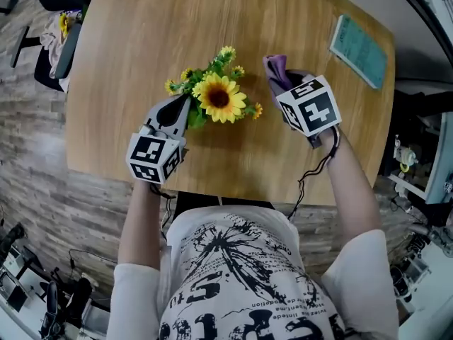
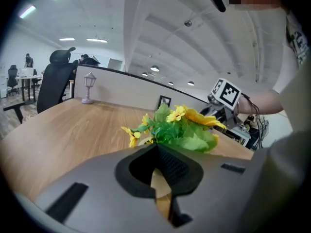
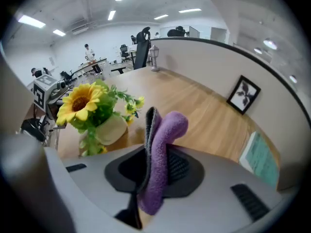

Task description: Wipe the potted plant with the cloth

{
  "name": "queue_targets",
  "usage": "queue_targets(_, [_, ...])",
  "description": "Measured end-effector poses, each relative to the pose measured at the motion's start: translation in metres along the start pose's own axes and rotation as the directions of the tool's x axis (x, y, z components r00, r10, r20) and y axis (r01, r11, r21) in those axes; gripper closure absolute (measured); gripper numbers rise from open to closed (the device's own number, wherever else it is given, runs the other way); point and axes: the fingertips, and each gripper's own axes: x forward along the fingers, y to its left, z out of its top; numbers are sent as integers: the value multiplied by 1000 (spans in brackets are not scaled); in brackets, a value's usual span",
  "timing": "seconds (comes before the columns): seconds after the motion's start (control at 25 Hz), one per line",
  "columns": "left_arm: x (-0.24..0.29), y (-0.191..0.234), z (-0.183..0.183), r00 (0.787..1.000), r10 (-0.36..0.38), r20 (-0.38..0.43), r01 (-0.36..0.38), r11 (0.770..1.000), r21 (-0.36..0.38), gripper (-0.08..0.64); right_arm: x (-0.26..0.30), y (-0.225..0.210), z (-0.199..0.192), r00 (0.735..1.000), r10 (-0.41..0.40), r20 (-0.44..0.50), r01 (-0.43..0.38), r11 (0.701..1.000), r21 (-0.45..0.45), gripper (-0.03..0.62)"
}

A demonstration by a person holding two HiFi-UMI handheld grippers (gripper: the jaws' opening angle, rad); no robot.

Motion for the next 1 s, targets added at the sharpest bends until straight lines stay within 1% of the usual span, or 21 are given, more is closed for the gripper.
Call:
queue_targets(0.08, [1, 0, 1, 1000, -7, -2, 7, 1000, 0, 558, 5, -4, 24, 1000, -4, 24, 6, 998, -65, 512])
queue_targets(0.2, [1, 1, 1, 1000, -24, 4, 24, 999, -30, 558, 17, -1, 61, 998, 18, 52, -10, 988, -157, 512])
queue_targets(0.32, [2, 3, 3, 1000, -29, 11, 29, 998, -55, 558, 29, 5, 100, 995, 48, 82, -24, 963, -270, 512])
queue_targets(0.4, [4, 3, 4, 1000, -28, 10, 29, 998, -59, 558, 36, 9, 123, 993, 69, 98, -31, 937, -348, 514])
queue_targets(0.52, [5, 3, 5, 999, -27, 18, 28, 997, -68, 558, 47, 22, 149, 989, 108, 102, -50, 888, -458, 514])
queue_targets(0.6, [5, 4, 6, 999, -29, 25, 31, 997, -76, 558, 56, 36, 159, 985, 151, 87, -85, 852, -516, 514])
queue_targets(0.68, [5, 4, 7, 999, -32, 27, 34, 996, -82, 558, 65, 53, 161, 977, 205, 55, -141, 820, -555, 514])
queue_targets(0.76, [7, 5, 8, 999, -34, 30, 37, 995, -92, 558, 73, 68, 158, 966, 257, 6, -203, 779, -594, 514])
queue_targets(0.8, [8, 6, 9, 999, -34, 32, 37, 995, -98, 558, 77, 75, 155, 960, 278, -28, -235, 749, -620, 514])
queue_targets(0.92, [9, 8, 11, 999, -31, 40, 35, 993, -114, 558, 88, 94, 140, 937, 316, -149, -327, 640, -696, 514])
queue_targets(1.0, [8, 9, 12, 999, -26, 45, 31, 993, -118, 558, 92, 103, 130, 917, 335, -217, -381, 571, -727, 515])
